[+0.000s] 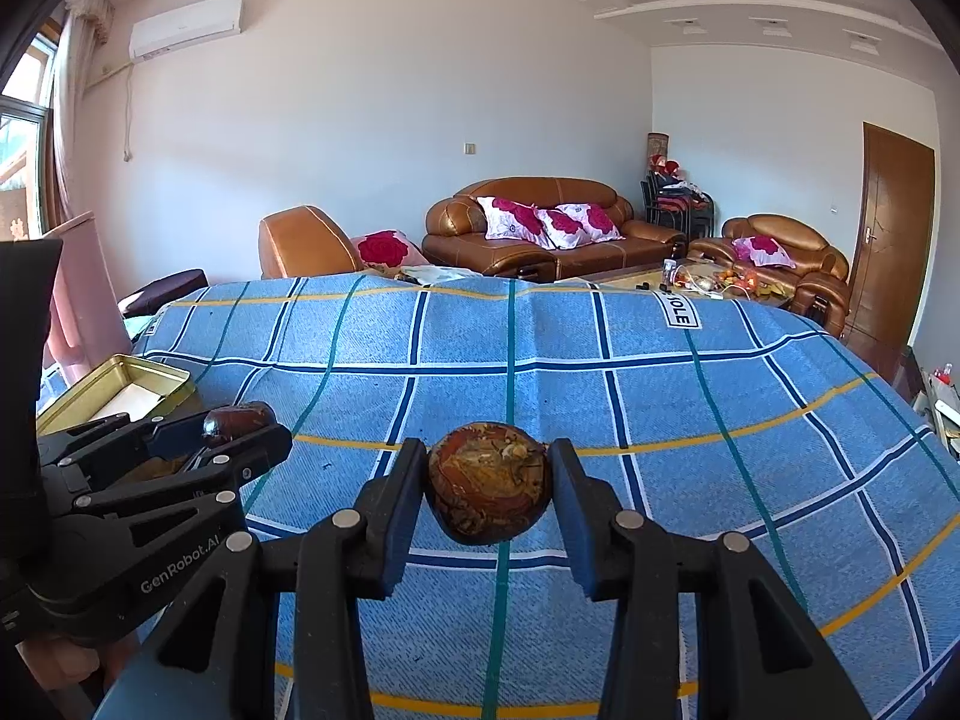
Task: Organize fruits
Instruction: 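Carry both brown fruits in the grippers back over the gold tray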
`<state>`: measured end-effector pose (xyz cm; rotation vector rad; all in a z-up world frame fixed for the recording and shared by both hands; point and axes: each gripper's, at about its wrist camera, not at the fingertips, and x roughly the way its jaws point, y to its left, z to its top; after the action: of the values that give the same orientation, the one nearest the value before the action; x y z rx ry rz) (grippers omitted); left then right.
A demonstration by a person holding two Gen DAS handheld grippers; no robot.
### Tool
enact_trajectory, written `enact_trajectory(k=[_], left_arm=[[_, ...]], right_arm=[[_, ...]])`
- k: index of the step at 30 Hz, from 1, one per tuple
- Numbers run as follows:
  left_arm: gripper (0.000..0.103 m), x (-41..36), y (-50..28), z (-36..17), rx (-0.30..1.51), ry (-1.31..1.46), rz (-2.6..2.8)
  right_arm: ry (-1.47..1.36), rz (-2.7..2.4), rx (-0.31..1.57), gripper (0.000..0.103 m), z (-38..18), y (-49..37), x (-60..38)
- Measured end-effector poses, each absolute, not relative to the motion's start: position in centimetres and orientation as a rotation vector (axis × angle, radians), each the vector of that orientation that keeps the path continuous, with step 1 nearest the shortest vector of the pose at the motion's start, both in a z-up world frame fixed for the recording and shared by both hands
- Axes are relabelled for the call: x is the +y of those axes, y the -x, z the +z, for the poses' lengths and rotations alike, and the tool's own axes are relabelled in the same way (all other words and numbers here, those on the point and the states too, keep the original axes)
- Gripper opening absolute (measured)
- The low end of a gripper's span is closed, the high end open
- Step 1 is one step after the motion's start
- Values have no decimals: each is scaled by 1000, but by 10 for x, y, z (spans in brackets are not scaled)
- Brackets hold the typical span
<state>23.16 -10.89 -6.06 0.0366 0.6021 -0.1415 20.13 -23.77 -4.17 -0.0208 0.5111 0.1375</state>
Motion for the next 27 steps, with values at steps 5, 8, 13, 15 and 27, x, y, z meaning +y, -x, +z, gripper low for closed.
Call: enact_trajectory(k=[5,8,13,15,27], left_arm=[[40,-110,-226,-58,574,-42,-139],[40,-110,-224,-57,563,-45,-138],[40,-110,-220,-56,544,-45,-135],[40,-109,-218,-55,537,-44,-134],[40,-110,-210,-50,491,-52,-131]], right_arm=[[25,136,488,44,-40,-196,-238],[29,134,474,44,-39,-194,-237],[35,132,456,44,-37,-191,-237],[35,131,450,44,-37,-189,-237],[60,127,396,44,-33,-179,-232]])
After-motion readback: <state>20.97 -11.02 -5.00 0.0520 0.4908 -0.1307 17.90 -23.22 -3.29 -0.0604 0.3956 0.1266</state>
